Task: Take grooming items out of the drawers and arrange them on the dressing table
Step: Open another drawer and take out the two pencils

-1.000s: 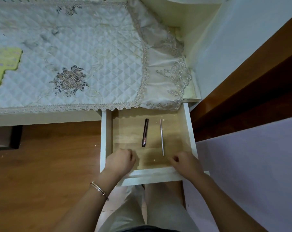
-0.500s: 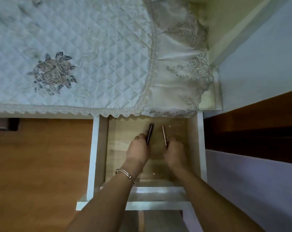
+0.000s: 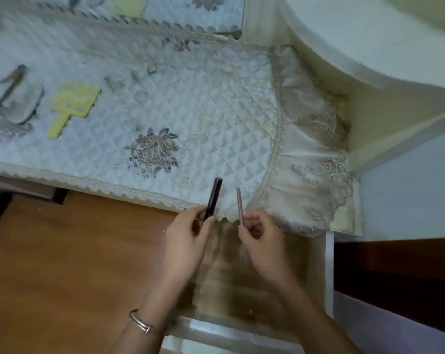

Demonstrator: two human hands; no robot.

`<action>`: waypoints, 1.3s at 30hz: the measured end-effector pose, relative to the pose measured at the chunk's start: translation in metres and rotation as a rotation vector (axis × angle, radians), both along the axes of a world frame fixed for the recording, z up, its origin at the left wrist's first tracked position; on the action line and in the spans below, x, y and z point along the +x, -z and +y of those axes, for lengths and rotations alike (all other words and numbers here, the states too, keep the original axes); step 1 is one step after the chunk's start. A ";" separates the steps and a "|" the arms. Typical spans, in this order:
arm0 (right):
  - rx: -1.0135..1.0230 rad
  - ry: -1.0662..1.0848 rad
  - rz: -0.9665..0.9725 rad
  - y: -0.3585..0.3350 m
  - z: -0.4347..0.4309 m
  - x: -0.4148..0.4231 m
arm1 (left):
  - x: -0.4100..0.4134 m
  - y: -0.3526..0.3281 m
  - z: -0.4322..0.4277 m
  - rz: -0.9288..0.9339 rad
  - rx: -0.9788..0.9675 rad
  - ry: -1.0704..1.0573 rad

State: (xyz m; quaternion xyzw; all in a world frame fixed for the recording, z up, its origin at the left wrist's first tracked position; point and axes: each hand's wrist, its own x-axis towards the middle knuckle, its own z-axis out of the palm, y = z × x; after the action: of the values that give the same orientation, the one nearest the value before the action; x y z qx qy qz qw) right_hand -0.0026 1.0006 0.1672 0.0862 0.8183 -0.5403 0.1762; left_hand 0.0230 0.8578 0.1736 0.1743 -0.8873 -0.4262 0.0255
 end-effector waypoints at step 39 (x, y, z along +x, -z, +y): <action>0.499 -0.069 0.013 0.046 0.073 0.185 | 0.132 0.056 -0.038 -0.111 -0.198 0.753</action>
State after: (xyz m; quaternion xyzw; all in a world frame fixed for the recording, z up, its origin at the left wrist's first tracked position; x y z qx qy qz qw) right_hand 0.1829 1.0738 0.1212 0.0954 0.9300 -0.3156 0.1625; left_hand 0.1550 0.8203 0.1172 -0.1438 -0.9260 -0.3079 -0.1642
